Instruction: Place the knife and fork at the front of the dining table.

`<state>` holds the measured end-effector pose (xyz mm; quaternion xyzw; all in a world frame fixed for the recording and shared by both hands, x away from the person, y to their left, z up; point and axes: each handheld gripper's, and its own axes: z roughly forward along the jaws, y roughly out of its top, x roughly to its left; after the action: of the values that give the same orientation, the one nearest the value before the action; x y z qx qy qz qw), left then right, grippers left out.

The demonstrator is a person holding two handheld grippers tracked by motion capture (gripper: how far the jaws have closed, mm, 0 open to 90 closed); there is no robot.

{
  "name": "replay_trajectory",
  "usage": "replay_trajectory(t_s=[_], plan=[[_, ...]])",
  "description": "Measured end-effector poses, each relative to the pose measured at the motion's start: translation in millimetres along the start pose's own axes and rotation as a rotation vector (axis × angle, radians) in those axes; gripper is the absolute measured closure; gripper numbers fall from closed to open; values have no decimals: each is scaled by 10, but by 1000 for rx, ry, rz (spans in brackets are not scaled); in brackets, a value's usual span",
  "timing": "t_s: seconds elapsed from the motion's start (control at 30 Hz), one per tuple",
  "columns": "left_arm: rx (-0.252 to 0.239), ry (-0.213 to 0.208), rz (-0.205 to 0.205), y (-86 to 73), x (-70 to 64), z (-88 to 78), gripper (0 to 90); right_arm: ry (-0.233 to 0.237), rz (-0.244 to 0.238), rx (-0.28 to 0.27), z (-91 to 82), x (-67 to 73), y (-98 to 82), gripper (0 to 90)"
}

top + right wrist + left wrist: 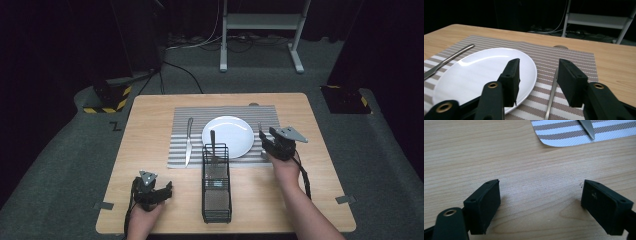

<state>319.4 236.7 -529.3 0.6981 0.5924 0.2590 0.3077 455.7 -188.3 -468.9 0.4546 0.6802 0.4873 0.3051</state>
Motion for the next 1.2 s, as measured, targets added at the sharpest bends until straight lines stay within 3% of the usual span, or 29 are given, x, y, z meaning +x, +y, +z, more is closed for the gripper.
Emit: replay_trajectory(t_s=[0.27,0.47,0.7,0.9,1.2], plan=[[0,0,0,0,0,0,158,64,12,-53,-296,121,-55,421],[0,0,1,0,0,0,157,100,48,-99,-461,210,-37,379],[0,0,1,0,0,0,157,161,23,-165,-624,492,55,378],[3,-5,3,0,-4,-1,151,220,-5,-200,-655,778,152,398],[3,-5,3,0,-4,0,148,274,-17,-226,-607,1027,271,456]])
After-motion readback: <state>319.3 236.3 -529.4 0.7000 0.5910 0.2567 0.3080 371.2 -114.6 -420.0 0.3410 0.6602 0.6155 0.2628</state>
